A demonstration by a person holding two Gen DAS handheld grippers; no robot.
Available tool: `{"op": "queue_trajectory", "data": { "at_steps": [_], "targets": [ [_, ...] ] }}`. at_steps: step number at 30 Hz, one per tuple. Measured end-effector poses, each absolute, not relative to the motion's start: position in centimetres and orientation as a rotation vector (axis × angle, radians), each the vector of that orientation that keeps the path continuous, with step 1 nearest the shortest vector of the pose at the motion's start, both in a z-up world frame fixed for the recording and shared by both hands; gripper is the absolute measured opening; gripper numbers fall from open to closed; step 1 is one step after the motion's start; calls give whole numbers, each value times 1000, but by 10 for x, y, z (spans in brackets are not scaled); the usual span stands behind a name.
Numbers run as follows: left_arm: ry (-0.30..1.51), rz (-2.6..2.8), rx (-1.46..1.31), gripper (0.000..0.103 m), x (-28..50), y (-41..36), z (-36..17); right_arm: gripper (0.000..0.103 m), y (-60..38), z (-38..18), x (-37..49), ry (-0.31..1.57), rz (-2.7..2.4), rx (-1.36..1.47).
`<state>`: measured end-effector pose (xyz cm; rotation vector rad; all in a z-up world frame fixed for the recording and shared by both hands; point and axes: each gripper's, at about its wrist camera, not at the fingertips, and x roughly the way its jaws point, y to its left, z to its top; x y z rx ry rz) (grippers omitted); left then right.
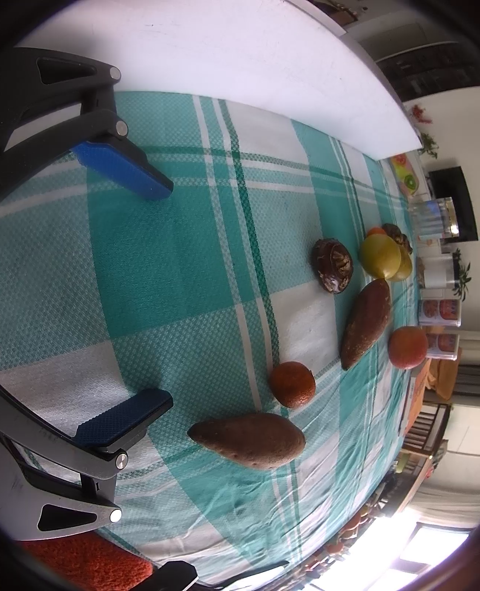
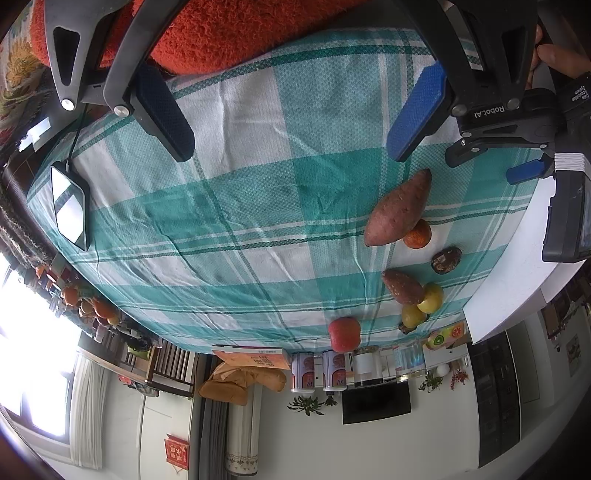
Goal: Organize fruits
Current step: 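Grasp the sweet potato with the right tool while the left tool nears the small orange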
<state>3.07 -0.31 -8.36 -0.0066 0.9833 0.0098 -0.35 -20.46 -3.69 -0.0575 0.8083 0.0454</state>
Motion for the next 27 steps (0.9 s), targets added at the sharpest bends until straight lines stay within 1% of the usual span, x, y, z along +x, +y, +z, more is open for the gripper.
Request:
{"op": "queue_trajectory", "data": {
  "at_steps": [6, 10, 12, 14, 17, 25, 27],
  "targets": [
    [998, -70, 26, 103, 28, 1, -82, 103, -212, -32, 8, 824, 130, 63],
    [1003, -64, 26, 103, 28, 0, -81, 103, -202, -30, 34, 885, 240, 164],
    [1008, -62, 26, 103, 28, 0, -81, 101, -192, -35, 48, 928, 279, 181],
    [1007, -63, 28, 103, 28, 0, -81, 94, -183, -43, 58, 964, 299, 174],
    [1004, -62, 29, 103, 28, 0, -81, 88, -173, -55, 69, 1022, 316, 181],
    [994, -62, 31, 103, 28, -1, -82, 87, -149, -65, 85, 1078, 349, 177],
    [994, -62, 32, 103, 28, -1, -82, 86, -145, -67, 89, 1088, 341, 168]
  ]
}}
